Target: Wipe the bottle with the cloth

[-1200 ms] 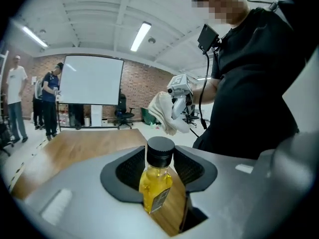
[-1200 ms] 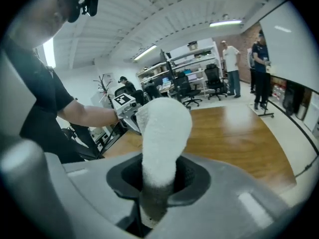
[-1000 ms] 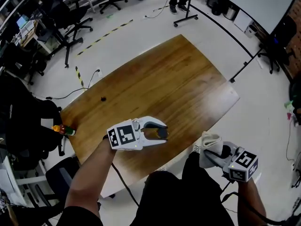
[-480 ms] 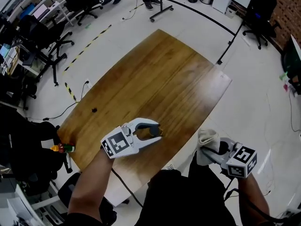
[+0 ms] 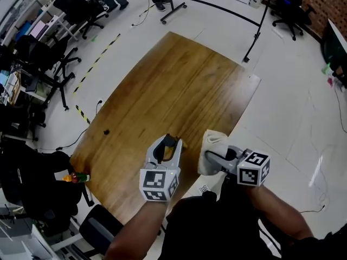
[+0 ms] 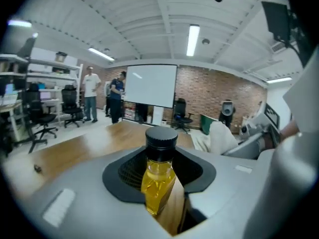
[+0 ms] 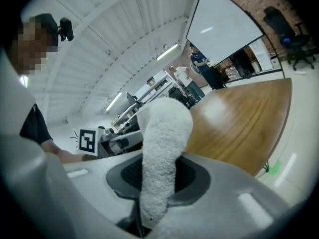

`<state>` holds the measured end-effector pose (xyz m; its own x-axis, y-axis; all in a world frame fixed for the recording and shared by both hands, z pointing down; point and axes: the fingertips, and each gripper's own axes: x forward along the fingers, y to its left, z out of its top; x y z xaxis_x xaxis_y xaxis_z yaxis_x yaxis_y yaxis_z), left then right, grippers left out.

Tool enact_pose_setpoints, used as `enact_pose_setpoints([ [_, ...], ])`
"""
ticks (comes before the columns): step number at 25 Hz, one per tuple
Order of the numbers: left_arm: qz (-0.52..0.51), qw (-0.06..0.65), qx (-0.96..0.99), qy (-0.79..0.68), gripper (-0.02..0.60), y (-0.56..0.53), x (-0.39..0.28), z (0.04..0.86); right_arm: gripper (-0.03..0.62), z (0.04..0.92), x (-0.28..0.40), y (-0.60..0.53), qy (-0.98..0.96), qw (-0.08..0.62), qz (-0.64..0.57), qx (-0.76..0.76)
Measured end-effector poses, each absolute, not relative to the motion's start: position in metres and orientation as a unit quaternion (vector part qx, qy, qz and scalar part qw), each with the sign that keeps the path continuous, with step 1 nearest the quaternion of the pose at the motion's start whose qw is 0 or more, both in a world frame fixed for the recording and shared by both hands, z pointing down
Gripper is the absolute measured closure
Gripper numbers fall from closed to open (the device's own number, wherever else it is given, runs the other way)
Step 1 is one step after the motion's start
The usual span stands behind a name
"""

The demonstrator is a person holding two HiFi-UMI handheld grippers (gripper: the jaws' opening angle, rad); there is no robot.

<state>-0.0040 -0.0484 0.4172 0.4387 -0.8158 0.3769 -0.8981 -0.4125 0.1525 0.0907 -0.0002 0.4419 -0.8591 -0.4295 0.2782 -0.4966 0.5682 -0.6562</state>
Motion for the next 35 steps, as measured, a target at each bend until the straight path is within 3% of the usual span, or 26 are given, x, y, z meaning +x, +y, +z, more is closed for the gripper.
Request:
enact_pose_setpoints([
  [5, 0.06, 0.258, 0.748, -0.608, 0.405, -0.057, -0.03, 0.417, 0.522, 0.459, 0.05, -0.001, -0.895, 0.019, 0.361, 0.261],
  [12, -0.039, 0.41, 0.66, -0.629, 0.416, -0.064, -0.07, 0.444, 0.521, 0.448, 0.014, -0.02, -0.901, -0.045, 0.339, 0.268],
  [21, -0.019, 0.371, 0.671, -0.641, 0.417, -0.064, -0.068, 0.443, 0.522, 0.449, -0.016, -0.028, -0.918, -0.003, 0.315, 0.24],
  [29, -0.026, 0.372, 0.664, -0.648, 0.416, -0.067, -0.074, 0.445, 0.522, 0.486, 0.003, -0.034, -0.896, 0.033, 0.359, 0.259],
  [35, -0.021, 0.36, 0.664, -0.655, 0.416, -0.07, -0.073, 0.442, 0.522, 0.522, 0.025, -0.037, -0.867, 0.107, 0.393, 0.287],
])
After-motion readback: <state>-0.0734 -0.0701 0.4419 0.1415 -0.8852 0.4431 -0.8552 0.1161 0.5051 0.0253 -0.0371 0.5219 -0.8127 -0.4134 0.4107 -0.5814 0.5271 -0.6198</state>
